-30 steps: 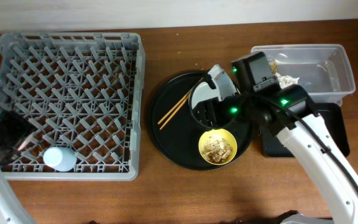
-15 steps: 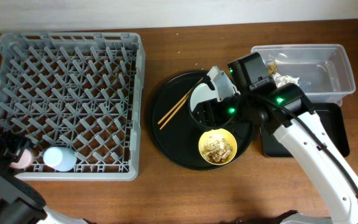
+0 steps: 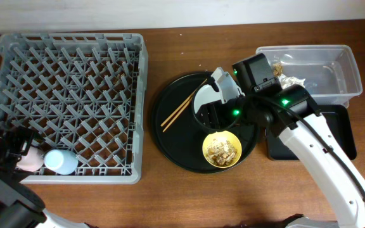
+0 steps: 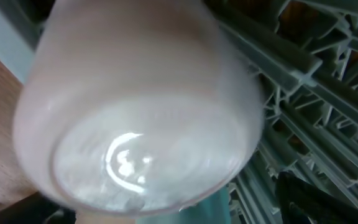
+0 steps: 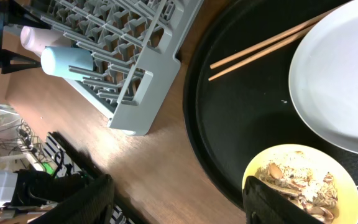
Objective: Sort waste into correct bins and load items into the dishwasher rack
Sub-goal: 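Place the pink cup in the rack front-left with the left gripper, then lift the yellow bowl with the right gripper and tip scraps onto black tray, then set the yellow bowl back on the black round tray with the right gripper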
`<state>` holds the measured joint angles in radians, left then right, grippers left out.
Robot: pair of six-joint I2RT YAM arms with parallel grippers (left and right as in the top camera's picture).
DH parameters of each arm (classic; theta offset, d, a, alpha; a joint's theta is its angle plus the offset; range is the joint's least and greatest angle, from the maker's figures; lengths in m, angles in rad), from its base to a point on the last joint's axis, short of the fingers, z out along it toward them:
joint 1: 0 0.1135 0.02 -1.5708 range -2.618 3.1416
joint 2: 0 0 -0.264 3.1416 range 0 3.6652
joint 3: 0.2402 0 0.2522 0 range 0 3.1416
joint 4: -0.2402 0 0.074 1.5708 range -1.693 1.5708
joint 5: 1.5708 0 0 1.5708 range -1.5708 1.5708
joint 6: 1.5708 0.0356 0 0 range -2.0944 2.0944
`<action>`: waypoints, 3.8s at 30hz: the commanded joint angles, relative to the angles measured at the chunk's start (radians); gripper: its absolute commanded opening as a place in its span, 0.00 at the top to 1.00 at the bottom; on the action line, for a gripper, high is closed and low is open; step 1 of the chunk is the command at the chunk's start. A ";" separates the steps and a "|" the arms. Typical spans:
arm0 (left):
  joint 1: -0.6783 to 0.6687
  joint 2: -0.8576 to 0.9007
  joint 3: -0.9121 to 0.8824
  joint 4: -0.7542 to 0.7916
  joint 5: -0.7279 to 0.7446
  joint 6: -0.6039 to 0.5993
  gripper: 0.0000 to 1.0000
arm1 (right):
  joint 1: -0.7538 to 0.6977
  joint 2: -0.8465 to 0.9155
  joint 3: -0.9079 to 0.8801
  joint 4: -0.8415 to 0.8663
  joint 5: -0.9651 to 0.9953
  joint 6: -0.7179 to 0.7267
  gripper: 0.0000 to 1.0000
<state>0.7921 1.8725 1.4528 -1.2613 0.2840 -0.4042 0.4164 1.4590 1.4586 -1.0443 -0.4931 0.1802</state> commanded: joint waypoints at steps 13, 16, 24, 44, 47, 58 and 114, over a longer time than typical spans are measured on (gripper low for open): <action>-0.924 -0.349 0.313 -0.062 -0.022 0.462 0.01 | 0.031 0.292 0.000 -0.038 0.232 0.202 0.43; -0.939 -0.349 0.313 -0.056 -0.023 0.462 0.01 | 0.141 0.405 -0.041 -0.071 0.292 0.203 0.50; -0.939 -0.349 0.313 -0.057 -0.023 0.462 0.01 | 0.190 0.579 -0.045 -0.068 0.423 0.222 0.83; -0.939 -0.349 0.313 -0.057 -0.022 0.462 0.01 | -0.949 0.072 -0.420 0.180 -0.584 -0.397 0.96; -0.939 -0.349 0.313 -0.057 -0.023 0.462 0.01 | -1.058 0.074 -0.571 0.301 -0.786 -0.566 0.96; -0.939 -0.349 0.313 -0.057 -0.023 0.462 0.01 | -1.089 0.074 -0.584 0.312 -1.007 -0.720 0.96; -0.940 -0.349 0.314 -0.011 0.087 0.462 0.01 | -0.007 -0.818 -0.166 -0.085 0.714 -0.188 0.02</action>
<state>-0.1455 1.5234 1.7618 -1.2736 0.3599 0.0387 0.4702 0.6952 1.3937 -1.1965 0.1089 0.0734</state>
